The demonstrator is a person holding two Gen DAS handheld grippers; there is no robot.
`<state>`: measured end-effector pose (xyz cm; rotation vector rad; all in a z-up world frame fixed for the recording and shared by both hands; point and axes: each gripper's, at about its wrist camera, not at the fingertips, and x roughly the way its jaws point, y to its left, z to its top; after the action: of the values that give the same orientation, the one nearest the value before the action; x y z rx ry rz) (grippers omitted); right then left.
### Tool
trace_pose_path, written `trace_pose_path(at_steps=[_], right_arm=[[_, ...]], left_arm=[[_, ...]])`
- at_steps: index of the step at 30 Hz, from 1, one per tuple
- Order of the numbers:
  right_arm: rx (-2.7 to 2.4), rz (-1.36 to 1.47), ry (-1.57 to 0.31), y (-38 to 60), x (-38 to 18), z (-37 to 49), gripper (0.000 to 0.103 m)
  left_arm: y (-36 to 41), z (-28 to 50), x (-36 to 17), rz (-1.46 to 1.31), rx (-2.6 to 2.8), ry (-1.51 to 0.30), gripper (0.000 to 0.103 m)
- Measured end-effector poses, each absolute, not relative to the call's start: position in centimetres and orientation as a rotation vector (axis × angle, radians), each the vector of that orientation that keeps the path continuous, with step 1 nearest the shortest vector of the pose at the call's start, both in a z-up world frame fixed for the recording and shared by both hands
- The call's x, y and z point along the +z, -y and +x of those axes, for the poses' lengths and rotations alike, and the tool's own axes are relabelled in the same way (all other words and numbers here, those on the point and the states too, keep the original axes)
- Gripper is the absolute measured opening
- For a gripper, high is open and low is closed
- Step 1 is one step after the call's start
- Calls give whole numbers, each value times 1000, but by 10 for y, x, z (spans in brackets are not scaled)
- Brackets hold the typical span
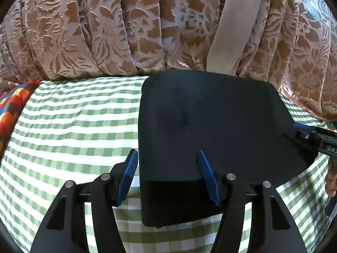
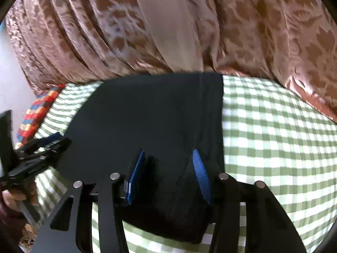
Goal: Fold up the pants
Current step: 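Press the folded trousers flat with both tools and release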
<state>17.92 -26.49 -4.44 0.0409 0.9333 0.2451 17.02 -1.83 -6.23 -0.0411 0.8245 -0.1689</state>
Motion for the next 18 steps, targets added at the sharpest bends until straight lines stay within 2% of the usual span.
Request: trace_pose_path(at_steps=[3,13,18], right_arm=[[231,84,-922,272,-58,182,46],[180,67,-919,264,-49,176,46],[149,71,-922,262,-43,169,50]], left_arm=[[20,171,-69,-54,-169,-833,59],[22,165,-65,-64,-141,-823,59],[20,157,-61,-78,-128,-815,59]])
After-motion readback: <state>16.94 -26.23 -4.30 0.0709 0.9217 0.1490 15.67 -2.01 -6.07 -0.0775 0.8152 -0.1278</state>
